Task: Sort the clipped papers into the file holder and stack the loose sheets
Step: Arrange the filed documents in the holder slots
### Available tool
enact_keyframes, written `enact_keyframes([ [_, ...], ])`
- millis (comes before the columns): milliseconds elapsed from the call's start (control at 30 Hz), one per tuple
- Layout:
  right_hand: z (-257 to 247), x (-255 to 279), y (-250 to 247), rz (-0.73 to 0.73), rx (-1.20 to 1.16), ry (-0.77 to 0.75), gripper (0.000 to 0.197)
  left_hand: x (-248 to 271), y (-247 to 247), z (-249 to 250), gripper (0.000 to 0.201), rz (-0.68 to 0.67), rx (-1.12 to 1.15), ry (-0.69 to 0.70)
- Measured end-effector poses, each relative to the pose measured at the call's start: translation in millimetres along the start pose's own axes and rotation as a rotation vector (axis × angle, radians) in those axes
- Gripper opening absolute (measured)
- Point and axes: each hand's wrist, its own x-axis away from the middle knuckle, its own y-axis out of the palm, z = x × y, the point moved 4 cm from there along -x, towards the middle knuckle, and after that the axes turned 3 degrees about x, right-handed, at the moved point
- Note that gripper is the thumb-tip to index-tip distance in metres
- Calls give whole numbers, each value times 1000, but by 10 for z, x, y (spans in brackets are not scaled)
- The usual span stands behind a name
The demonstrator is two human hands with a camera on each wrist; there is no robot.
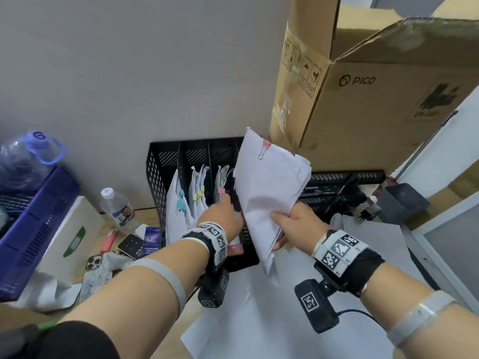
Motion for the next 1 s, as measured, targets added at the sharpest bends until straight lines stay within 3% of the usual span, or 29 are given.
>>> enact_keyframes([
  [100, -137, -100, 68, -51, 1, -46, 25, 41, -137, -102, 67, 41, 18, -6],
  [200, -279, -230, 123, -2, 77, -110, 25, 94, -255, -161, 83, 63, 62, 20],
  [333, -401, -425, 179, 137, 201, -173, 34, 143, -430, -185, 64, 123, 114, 45],
  [433, -477, -494, 226, 170, 79, -201, 43, 128, -457, -224, 53, 92, 130, 31],
  [533, -430, -558, 244, 210, 74, -173, 37, 122, -440, -255, 46, 77, 140, 27],
  [733, -121, -631, 422, 102, 405, 54, 37, 151, -387, -251, 29, 103, 166, 45],
  [900, -271, -638, 454, 160, 328, -4, 38, 170, -374, -225, 31, 100, 168, 54],
  [1000, -163, -660, 621, 66, 317, 44, 33, 182, -351, -220, 34, 86, 164, 44],
])
